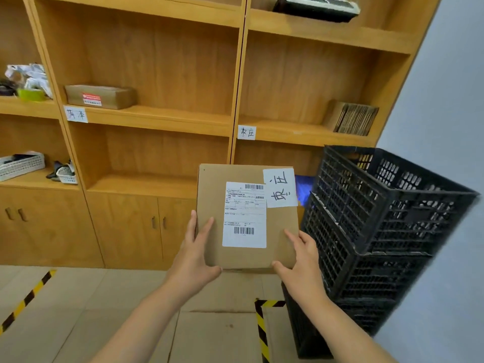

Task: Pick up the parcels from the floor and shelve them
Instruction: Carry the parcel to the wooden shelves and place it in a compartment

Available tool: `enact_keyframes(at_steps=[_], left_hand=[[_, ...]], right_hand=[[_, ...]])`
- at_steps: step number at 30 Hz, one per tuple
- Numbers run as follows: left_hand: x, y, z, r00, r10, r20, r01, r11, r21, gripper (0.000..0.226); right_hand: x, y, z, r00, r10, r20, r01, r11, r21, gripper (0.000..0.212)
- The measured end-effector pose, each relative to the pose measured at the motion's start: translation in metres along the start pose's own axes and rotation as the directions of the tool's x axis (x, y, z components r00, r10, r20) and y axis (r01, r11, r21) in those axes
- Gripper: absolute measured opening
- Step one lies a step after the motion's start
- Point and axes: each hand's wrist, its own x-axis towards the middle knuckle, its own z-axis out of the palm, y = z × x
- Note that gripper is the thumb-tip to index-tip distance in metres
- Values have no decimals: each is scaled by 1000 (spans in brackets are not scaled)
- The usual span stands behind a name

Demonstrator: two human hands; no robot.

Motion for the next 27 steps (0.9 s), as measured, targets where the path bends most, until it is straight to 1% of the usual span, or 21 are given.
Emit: enact_keyframes(at_steps=[3, 8, 14, 18, 22, 27], left_hand=[[57, -12, 1, 999, 35, 24, -35, 999, -31, 106], [133, -24, 17, 995, 77, 62, -74, 997, -37, 105], [209, -32, 46, 995, 94, 33, -94, 996, -3, 106], [263, -30, 66, 995, 100, -7, -100, 994, 47, 105], [324, -19, 90, 994, 103, -40, -102, 994, 31, 104], [394, -4, 125, 994, 98, -46, -99, 995, -29, 104]], right_hand=[[46, 2, 15, 1000, 15, -26, -15, 1000, 22, 71], [110, 17, 22, 999, 15, -43, -16, 999, -29, 73], [191, 46, 33, 999, 10, -39, -12, 999, -40, 75], [251, 70, 39, 999, -29, -34, 28, 1000, -10, 81], [319, 94, 32, 999, -43, -25, 43, 999, 2, 84], [394, 124, 16, 999, -50, -9, 50, 999, -10, 83]])
